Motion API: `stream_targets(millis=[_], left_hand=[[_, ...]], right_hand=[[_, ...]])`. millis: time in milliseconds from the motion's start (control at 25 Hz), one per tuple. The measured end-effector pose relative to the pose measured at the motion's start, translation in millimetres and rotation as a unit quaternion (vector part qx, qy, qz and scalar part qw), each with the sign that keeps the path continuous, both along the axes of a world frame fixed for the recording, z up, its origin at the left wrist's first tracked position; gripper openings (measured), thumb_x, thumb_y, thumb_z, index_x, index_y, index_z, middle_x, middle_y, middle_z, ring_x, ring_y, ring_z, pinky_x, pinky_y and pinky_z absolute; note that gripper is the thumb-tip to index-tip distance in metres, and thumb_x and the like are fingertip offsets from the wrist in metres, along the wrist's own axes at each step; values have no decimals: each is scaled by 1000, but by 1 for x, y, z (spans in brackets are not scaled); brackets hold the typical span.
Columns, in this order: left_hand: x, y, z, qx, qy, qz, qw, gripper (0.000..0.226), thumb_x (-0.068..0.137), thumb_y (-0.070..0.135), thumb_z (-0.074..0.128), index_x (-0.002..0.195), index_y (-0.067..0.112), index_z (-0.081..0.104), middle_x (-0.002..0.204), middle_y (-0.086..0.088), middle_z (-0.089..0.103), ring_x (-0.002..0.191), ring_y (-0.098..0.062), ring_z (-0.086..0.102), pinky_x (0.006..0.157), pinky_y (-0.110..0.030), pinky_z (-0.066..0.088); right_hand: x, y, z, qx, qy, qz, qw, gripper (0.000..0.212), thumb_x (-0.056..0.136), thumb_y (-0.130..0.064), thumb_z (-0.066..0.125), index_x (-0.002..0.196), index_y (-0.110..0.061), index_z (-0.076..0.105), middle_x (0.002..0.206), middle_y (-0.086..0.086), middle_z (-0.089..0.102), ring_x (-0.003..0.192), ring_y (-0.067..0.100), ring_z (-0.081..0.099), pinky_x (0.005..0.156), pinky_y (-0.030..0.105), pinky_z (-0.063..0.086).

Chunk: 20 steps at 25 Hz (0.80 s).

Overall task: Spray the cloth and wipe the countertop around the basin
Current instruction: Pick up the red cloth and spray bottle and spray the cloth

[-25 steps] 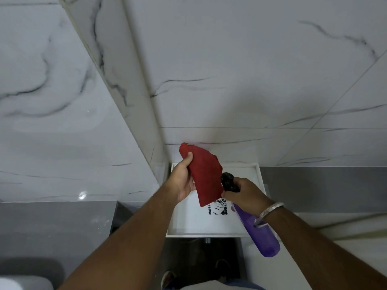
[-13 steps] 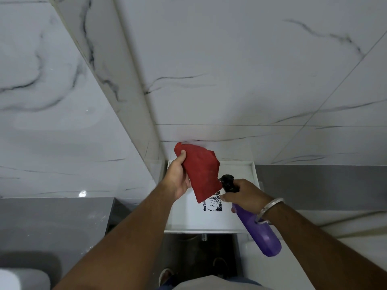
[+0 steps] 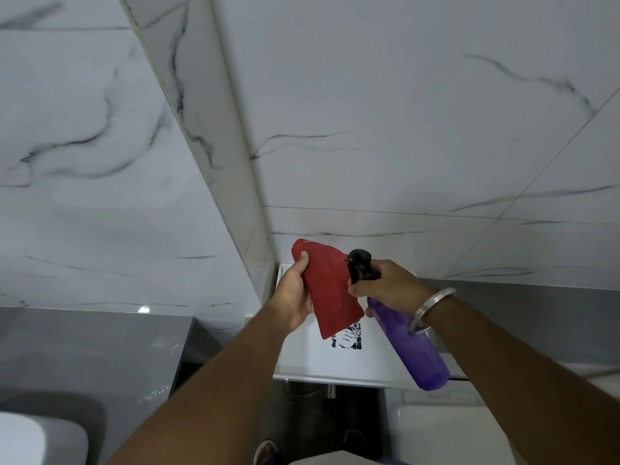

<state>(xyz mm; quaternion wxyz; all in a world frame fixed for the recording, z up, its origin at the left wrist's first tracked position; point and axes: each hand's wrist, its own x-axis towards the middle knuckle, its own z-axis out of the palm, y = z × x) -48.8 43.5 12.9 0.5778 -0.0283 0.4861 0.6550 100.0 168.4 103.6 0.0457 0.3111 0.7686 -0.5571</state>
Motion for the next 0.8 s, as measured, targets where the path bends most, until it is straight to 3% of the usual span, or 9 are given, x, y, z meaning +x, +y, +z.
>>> stream_targets(millis=[80,240,400,520,600,800], left_hand=[[1,-2,1,-3,3,3,1000,60,97,62,41,128,17,65,123,-9,73,113,-28,70,99,-51,53],[-2,-3,7,-10,10,3,1000,61,98,63,39,126,18,67,122,-8,74,112,-27,70,95,-49,55],[-6,-2,11,-21,16,25,999,61,97,64,39,128,18,66,122,-7,74,113,-26,70,93,-45,55],[-9,0,11,-23,13,38,999,61,98,63,38,127,17,65,121,-6,75,112,-26,70,86,-43,57],[-8,1,10,-24,10,46,999,59,98,62,40,129,18,64,121,-6,75,113,-26,70,83,-43,57],[-4,3,6,-34,26,38,998,57,97,62,41,126,19,66,121,-4,75,113,-24,70,80,-41,58]], right_hand=[[-9,2,5,36,-17,15,999,29,79,-26,75,87,1,66,78,9,63,64,20,60,75,43,54],[-18,5,5,58,-7,14,998,19,79,-25,75,78,-11,63,74,5,61,61,19,58,69,37,51],[-4,1,-12,117,-19,25,993,23,75,-29,77,63,-23,59,60,-6,56,57,13,55,61,30,45],[15,-7,-30,67,-17,44,997,19,74,-35,77,71,-23,63,65,-9,61,58,9,59,66,34,50],[25,-9,-41,72,-15,20,997,21,74,-35,78,65,-24,61,59,-10,59,53,6,57,65,37,52],[36,-4,-46,90,16,-45,995,27,76,-39,76,84,-15,66,76,9,70,67,28,68,75,49,59]])
